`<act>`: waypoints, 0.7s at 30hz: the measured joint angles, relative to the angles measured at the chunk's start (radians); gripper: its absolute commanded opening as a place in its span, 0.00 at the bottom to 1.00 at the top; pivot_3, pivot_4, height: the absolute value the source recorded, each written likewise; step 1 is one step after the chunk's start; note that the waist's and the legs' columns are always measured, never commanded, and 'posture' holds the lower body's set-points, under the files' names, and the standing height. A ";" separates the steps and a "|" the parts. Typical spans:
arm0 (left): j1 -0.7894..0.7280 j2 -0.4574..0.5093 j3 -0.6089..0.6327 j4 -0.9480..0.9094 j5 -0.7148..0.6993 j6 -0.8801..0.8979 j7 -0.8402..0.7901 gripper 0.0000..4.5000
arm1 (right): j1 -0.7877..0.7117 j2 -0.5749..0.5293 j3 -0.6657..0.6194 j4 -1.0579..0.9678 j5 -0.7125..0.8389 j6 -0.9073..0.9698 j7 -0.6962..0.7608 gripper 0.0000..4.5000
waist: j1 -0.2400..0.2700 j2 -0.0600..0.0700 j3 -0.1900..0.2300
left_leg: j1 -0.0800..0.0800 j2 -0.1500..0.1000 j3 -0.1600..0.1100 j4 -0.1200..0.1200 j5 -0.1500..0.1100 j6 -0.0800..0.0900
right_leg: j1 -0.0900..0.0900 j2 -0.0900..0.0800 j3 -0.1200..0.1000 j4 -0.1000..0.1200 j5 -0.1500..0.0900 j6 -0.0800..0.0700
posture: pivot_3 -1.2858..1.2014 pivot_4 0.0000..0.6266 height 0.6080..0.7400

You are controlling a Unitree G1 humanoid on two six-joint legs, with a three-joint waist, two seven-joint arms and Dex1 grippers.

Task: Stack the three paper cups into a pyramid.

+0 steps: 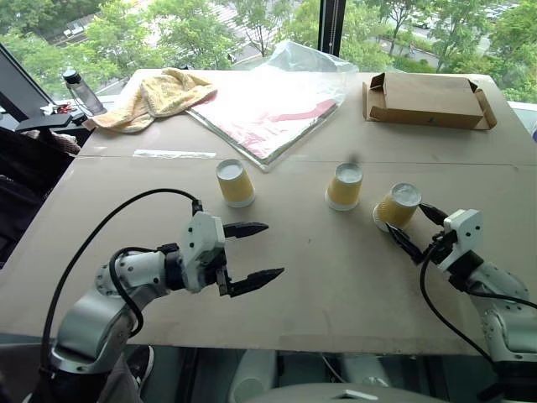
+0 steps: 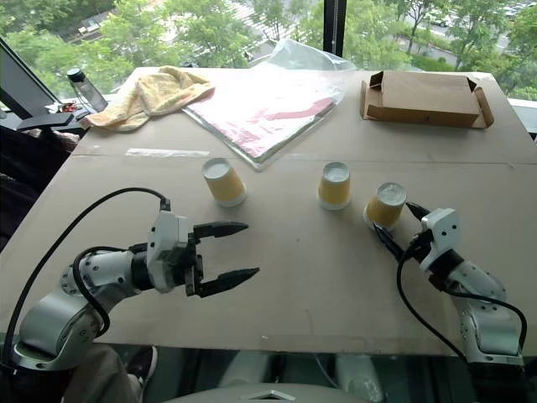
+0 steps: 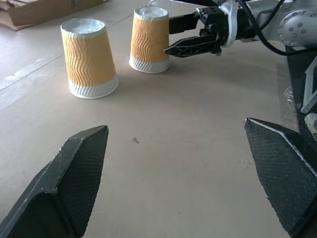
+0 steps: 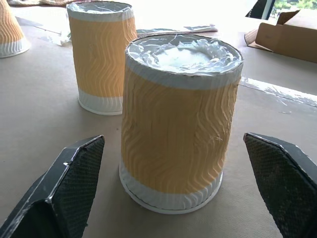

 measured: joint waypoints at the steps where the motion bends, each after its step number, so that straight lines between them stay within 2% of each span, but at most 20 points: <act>1: 0.002 0.013 0.013 0.001 -0.013 0.004 -0.016 1.00 | -0.009 0.001 0.001 0.000 0.000 0.004 0.000 0.99 | -0.001 0.000 0.000 | 0.001 0.000 0.000 0.000 0.000 0.000 | 0.000 0.000 0.000 0.001 0.000 0.000 | 0.52 0.24 1.00; 10: 0.004 0.018 0.088 0.041 -0.059 0.001 -0.079 1.00 | -0.078 0.012 0.021 0.004 0.005 0.032 0.009 0.99 | -0.001 0.000 0.001 | 0.001 0.000 0.000 0.000 0.000 0.000 | 0.000 0.000 0.000 0.001 0.000 0.000 | 0.52 0.24 1.00; 11: 0.004 0.018 0.088 0.041 -0.059 0.001 -0.079 1.00 | -0.086 0.021 0.024 0.012 0.006 0.034 0.008 0.88 | -0.001 0.000 0.001 | 0.001 0.000 0.000 0.000 0.000 0.000 | 0.000 0.000 0.000 0.001 0.000 0.000 | 0.52 0.24 1.00; 12: 0.004 0.018 0.088 0.041 -0.059 0.001 -0.079 1.00 | -0.088 0.027 0.026 0.015 0.006 0.033 0.007 0.82 | -0.001 0.000 0.001 | 0.001 0.000 0.000 0.000 0.000 0.000 | 0.000 0.000 0.000 0.001 0.000 0.000 | 0.52 0.24 1.00; 14: 0.004 0.018 0.088 0.041 -0.059 0.001 -0.078 1.00 | -0.090 0.035 0.029 0.021 0.006 0.032 0.006 0.60 | -0.001 0.000 0.001 | 0.001 0.000 0.000 0.000 0.000 0.000 | 0.000 0.000 0.000 0.001 0.000 0.000 | 0.52 0.24 1.00; 16: 0.007 0.017 0.088 0.041 -0.059 0.001 -0.076 1.00 | -0.091 0.041 0.029 0.022 0.005 0.032 0.004 0.43 | -0.001 0.000 0.001 | 0.001 0.000 0.000 0.000 0.000 0.000 | 0.000 0.000 0.000 0.001 0.000 0.000 | 0.52 0.24 1.00; 17: 0.008 0.017 0.088 0.041 -0.059 0.001 -0.076 1.00 | -0.091 0.042 0.030 0.022 0.005 0.032 0.004 0.39 | -0.001 0.000 0.001 | 0.001 0.000 0.000 0.000 0.000 0.000 | 0.000 0.000 0.000 0.001 0.000 0.000 | 0.52 0.24 1.00; 21: 0.026 0.015 0.088 0.040 -0.059 0.001 -0.070 1.00 | -0.091 0.039 0.031 0.021 0.005 0.033 0.008 0.39 | -0.001 0.000 0.001 | 0.001 0.000 0.000 0.000 0.000 0.000 | 0.000 0.000 0.000 0.001 0.000 0.000 | 0.52 0.24 1.00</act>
